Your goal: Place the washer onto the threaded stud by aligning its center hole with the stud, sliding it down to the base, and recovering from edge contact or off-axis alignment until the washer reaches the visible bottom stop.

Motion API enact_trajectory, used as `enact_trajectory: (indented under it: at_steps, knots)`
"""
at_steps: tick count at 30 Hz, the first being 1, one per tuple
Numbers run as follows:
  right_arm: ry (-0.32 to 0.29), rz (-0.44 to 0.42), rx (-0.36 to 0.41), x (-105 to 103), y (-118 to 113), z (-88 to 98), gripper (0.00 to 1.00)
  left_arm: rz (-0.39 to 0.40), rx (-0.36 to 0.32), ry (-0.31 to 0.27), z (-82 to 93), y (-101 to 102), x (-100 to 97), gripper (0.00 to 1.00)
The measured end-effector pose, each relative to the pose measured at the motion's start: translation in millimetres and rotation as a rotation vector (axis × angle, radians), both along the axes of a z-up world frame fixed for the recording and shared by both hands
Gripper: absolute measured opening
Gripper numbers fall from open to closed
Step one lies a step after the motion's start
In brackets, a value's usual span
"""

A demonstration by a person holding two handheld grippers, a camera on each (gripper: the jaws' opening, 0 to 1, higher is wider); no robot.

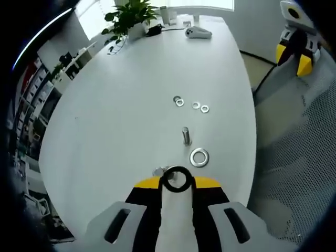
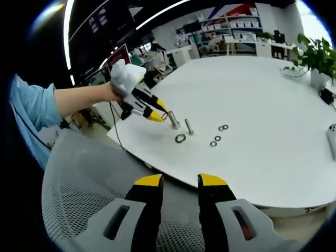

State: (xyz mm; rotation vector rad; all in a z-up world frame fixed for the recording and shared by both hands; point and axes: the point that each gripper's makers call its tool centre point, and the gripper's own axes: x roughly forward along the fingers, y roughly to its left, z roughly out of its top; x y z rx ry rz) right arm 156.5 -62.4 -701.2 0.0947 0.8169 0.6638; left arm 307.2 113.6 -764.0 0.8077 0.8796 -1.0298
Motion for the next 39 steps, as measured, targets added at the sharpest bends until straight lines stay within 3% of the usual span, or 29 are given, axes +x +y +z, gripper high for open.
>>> enact_trajectory:
  at_steps: [8,21,37,39]
  knots:
    - [-0.002,-0.007,0.003,0.7,-0.3,0.3,0.28,0.001,0.041,-0.022,-3.7,5.0,20.7,0.19]
    - [-0.002,-0.006,0.004,0.6,-0.2,0.4,0.28,-0.002,0.080,0.055,-15.6,-1.1,21.3,0.19]
    - [0.001,-0.013,0.005,1.0,-1.3,0.2,0.28,-0.001,0.160,0.140,-63.1,-2.3,20.5,0.19]
    - [0.002,-0.016,0.005,1.1,-1.7,-0.1,0.28,0.006,0.160,0.143,-60.9,-3.7,22.5,0.19]
